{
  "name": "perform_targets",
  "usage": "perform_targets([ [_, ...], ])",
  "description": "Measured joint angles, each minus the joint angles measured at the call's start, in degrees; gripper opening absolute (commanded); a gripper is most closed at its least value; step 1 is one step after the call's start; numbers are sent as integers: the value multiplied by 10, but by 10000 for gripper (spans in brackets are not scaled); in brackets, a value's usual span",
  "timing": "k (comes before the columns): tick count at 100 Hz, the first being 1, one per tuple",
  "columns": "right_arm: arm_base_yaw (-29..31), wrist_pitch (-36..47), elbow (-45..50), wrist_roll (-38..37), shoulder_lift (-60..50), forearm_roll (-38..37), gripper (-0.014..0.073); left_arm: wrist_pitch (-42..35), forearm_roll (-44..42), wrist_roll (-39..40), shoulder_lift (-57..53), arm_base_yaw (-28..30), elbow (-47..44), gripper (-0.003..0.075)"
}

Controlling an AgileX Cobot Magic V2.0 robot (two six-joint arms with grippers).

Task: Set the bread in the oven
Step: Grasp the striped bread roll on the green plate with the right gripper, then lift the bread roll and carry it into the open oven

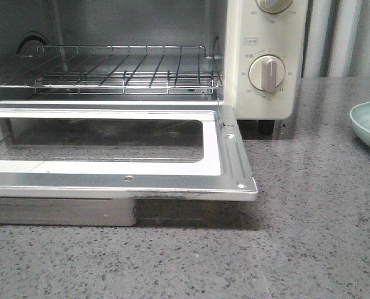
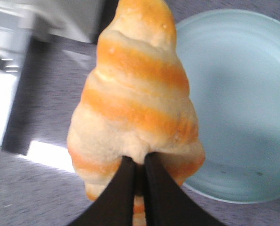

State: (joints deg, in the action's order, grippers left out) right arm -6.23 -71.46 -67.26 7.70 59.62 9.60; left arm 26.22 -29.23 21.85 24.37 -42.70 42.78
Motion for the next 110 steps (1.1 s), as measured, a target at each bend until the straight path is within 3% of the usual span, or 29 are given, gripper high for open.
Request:
perform_targets([
  [19, -16, -6, 0, 49, -30, 99, -70, 0, 2, 0, 0, 0, 0, -22],
  [40, -96, -6, 0, 100, -30, 160, -70, -2, 3, 0, 0, 0, 0, -22],
  [86, -272, 39, -47, 122, 57, 162, -70, -14, 8, 0, 0, 0, 0, -22],
  [110, -325, 59, -112, 127, 136, 107, -69, -14, 8, 0, 0, 0, 0, -21],
])
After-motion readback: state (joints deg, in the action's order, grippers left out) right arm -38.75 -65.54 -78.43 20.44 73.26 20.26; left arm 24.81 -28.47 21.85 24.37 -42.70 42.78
